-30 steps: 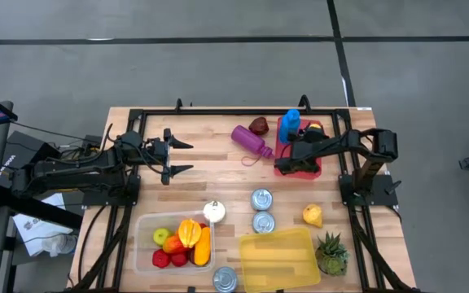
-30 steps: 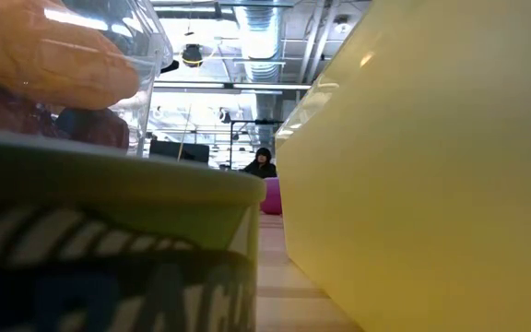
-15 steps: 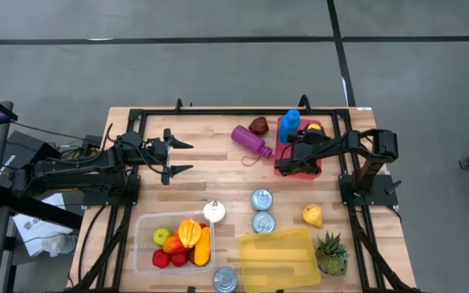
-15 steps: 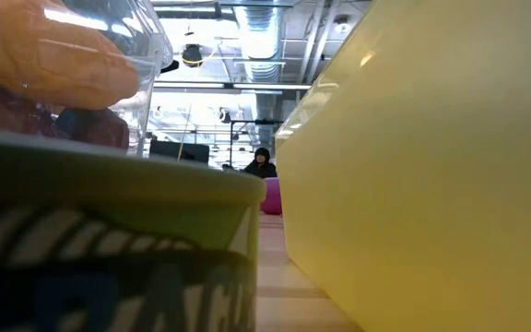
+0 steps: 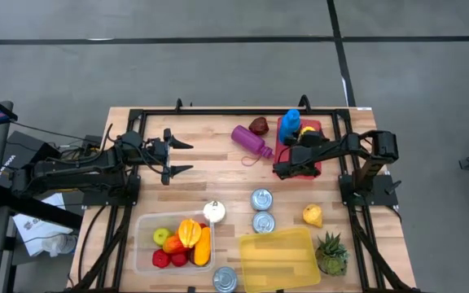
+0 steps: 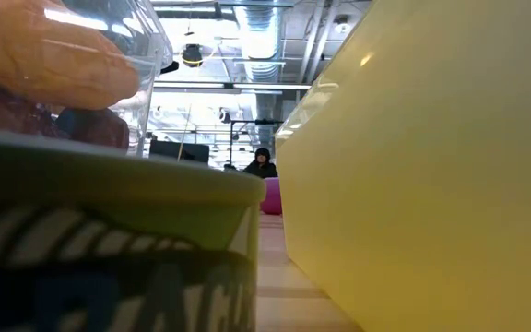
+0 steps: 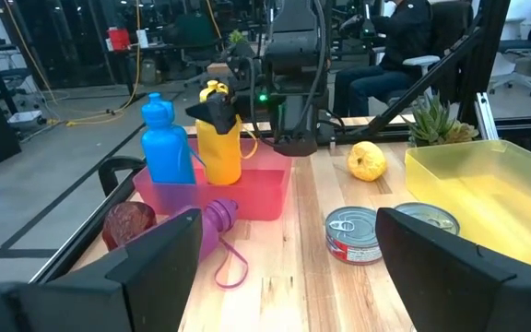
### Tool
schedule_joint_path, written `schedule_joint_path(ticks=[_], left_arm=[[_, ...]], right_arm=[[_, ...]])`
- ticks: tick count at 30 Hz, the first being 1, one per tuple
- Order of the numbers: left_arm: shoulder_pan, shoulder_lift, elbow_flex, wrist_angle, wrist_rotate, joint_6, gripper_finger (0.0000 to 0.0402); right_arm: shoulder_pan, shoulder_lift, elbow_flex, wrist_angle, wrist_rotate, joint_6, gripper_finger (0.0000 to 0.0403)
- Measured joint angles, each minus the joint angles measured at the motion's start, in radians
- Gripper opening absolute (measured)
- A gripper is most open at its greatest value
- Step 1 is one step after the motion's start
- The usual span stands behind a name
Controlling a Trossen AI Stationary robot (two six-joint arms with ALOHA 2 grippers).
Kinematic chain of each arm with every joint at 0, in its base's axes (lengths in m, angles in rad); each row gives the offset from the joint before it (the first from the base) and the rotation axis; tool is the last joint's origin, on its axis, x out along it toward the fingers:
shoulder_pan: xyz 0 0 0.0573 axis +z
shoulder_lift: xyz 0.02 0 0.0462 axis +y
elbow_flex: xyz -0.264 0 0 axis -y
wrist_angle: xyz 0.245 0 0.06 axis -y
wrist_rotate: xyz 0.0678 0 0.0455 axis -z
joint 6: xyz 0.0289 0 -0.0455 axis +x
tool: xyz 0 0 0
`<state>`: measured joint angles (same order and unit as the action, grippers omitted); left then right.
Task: Pick & Place Food Item
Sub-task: Put the yellow water bottle into the red bin, then put the purple water bottle into the red bin
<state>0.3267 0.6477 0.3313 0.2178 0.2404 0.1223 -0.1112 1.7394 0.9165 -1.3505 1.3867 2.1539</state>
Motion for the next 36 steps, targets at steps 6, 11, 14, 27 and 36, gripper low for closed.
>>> schedule_joint_path(ticks=[6, 11, 14, 27, 36], left_arm=[[0.000, 0.000, 0.000, -0.001, 0.000, 0.000, 0.0314], [0.000, 0.000, 0.000, -0.001, 0.000, 0.000, 0.0314], [0.000, 0.000, 0.000, -0.001, 0.000, 0.000, 0.0314], [0.000, 0.000, 0.000, -0.001, 0.000, -0.009, 0.0314], [-0.016, 0.129, 0.007, -0.002, -0.002, 0.005, 0.0314]], right_arm=[[0.000, -0.019, 0.038, -0.071, 0.019, 0.000, 0.0318], [0.006, -0.082, 0.040, -0.096, 0.027, 0.000, 0.0317], [0.021, -0.124, 0.040, -0.123, 0.049, 0.000, 0.0317], [0.140, -0.311, 0.043, -0.127, 0.184, -0.169, 0.0317], [0.345, -0.327, 0.155, -0.105, 0.185, -0.531, 0.0317]])
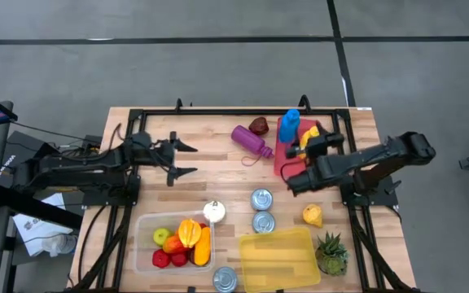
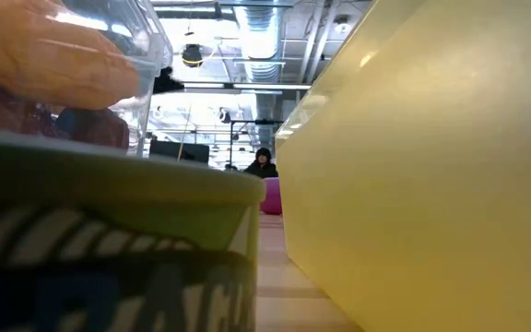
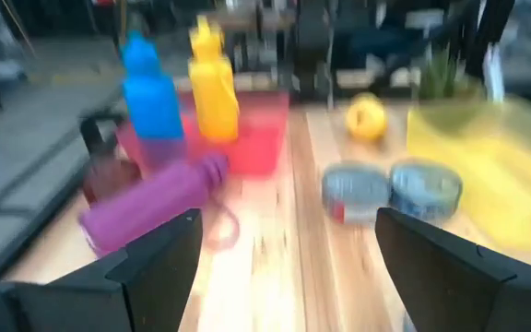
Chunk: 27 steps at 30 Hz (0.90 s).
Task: Pick & Place Food Item
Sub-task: Put the purple water bottle into the red bin
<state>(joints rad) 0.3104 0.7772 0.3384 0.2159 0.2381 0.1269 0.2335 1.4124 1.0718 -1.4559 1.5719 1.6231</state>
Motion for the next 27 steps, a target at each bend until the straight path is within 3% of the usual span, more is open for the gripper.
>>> schedule_joint_path(ticks=[6, 12, 14, 18, 21, 25, 27], left_arm=[[-0.065, 0.250, 0.126, -0.078, -0.103, 0.091, 0.0314], [-0.070, 0.446, 0.355, -0.242, -0.118, 0.127, 0.0314], [-0.070, 0.476, 0.403, -0.265, -0.116, 0.127, 0.0314], [-0.070, 0.487, 0.466, -0.257, -0.099, 0.128, 0.0314], [-0.070, 0.462, 0.483, -0.260, -0.098, 0.127, 0.0314], [-0.070, 0.439, 0.486, -0.283, -0.046, 0.124, 0.0314], [-0.070, 0.439, 0.486, -0.312, -0.026, 0.124, 0.0314]], right_arm=[[0.191, 0.000, 0.045, 0.093, -0.017, -0.232, 0.0317], [0.333, 0.000, 0.045, 0.213, -0.122, -0.345, 0.0317], [0.364, 0.000, 0.045, 0.329, -0.154, -0.446, 0.0317], [0.377, 0.001, 0.045, 0.691, -0.271, -0.810, 0.0317], [0.369, 0.001, 0.045, 1.022, -0.461, -1.159, 0.0317], [0.344, 0.001, 0.045, 1.357, -0.935, -1.493, 0.0317], [0.333, 0.001, 0.042, 1.471, -1.100, -1.584, 0.0317]])
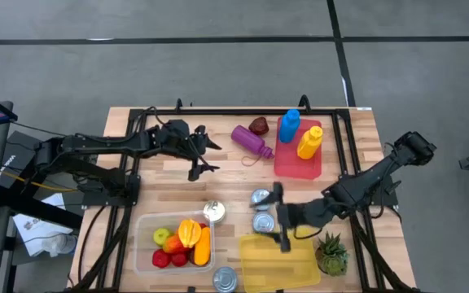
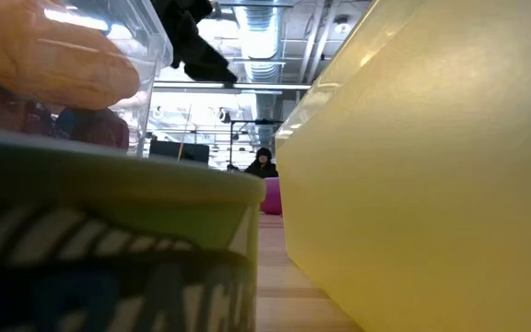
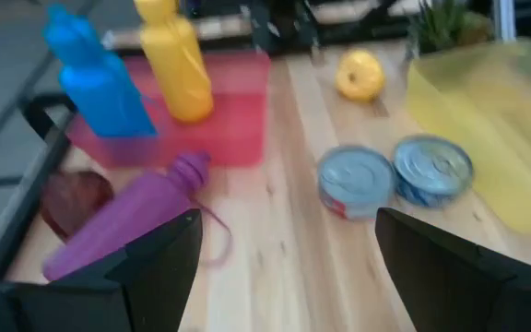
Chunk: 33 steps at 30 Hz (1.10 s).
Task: Pick & Place Food Item
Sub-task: Put the purple water bottle into the red bin
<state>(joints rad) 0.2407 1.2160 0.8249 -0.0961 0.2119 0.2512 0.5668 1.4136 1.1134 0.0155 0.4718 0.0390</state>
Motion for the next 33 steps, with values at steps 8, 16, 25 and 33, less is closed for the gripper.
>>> schedule_joint_path(ticks=[8, 16, 25, 33], left_arm=[[0.000, 0.006, 0.000, -0.091, 0.004, 0.001, 0.0314], [0.000, 0.143, 0.100, -0.247, 0.003, 0.013, 0.0314], [-0.016, 0.417, 0.377, -0.357, -0.184, 0.212, 0.0314], [-0.010, 0.604, 0.575, -0.437, -0.302, 0.378, 0.0314]], right_arm=[[-0.073, 0.000, -0.227, 0.434, -0.205, -0.121, 0.0317], [-0.106, 0.000, -0.584, 0.989, -0.242, -0.118, 0.0317], [-0.106, 0.000, -0.619, 0.976, -0.205, -0.151, 0.0317], [-0.095, -0.060, -0.659, 0.962, -0.182, -0.212, 0.0317]])
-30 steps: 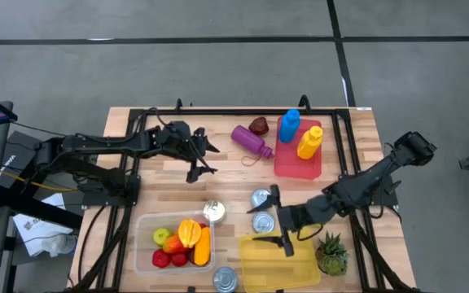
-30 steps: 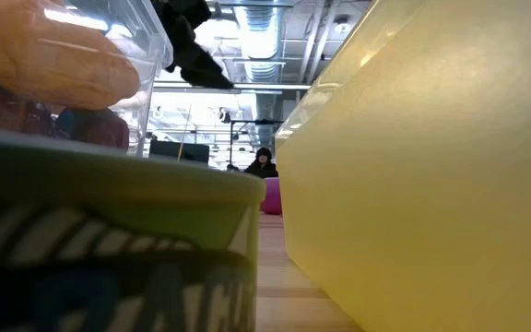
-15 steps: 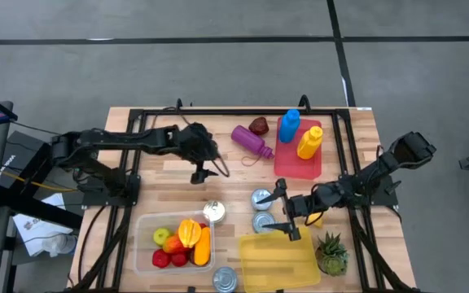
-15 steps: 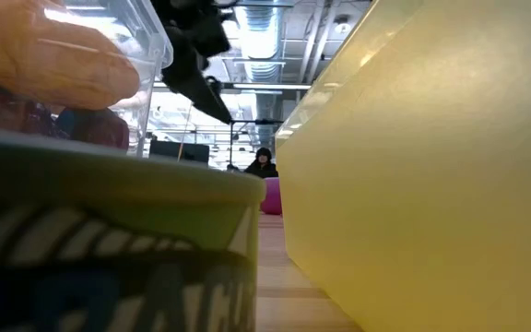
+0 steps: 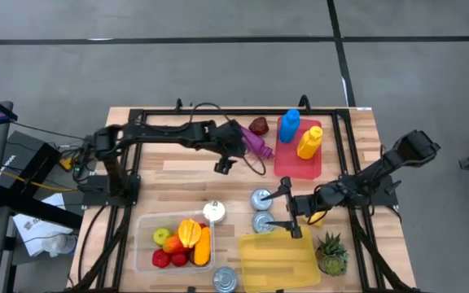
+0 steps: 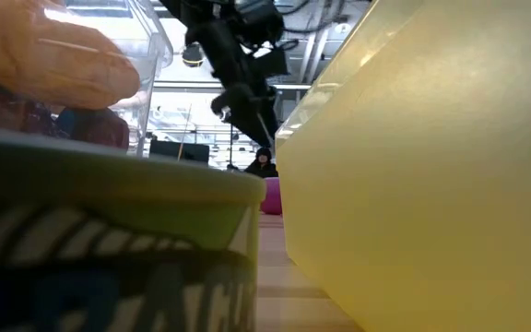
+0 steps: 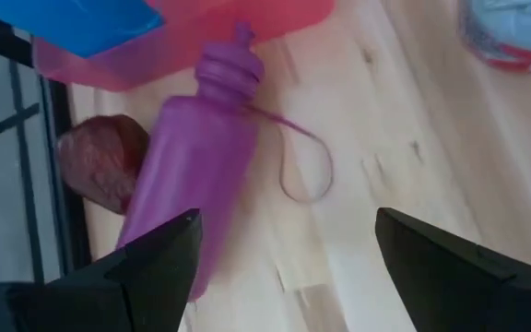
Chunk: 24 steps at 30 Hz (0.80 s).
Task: Pick & Place Food Item
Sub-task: Put the purple water bottle into the red bin
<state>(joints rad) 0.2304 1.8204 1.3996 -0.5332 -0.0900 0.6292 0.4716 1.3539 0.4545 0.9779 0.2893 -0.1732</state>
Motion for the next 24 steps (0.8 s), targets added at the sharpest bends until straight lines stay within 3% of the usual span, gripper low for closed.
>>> schedule_joint_path(ticks=[12, 24], left_arm=[[0.046, 0.157, 0.115, 0.036, -0.008, 0.046, 0.0314], [0.124, 0.192, 0.173, 0.015, 0.040, 0.050, 0.0314]], right_arm=[[0.040, -0.086, -0.050, -0.015, 0.000, -0.011, 0.0317], [0.039, -0.086, -0.052, -0.048, 0.000, -0.004, 0.0317]])
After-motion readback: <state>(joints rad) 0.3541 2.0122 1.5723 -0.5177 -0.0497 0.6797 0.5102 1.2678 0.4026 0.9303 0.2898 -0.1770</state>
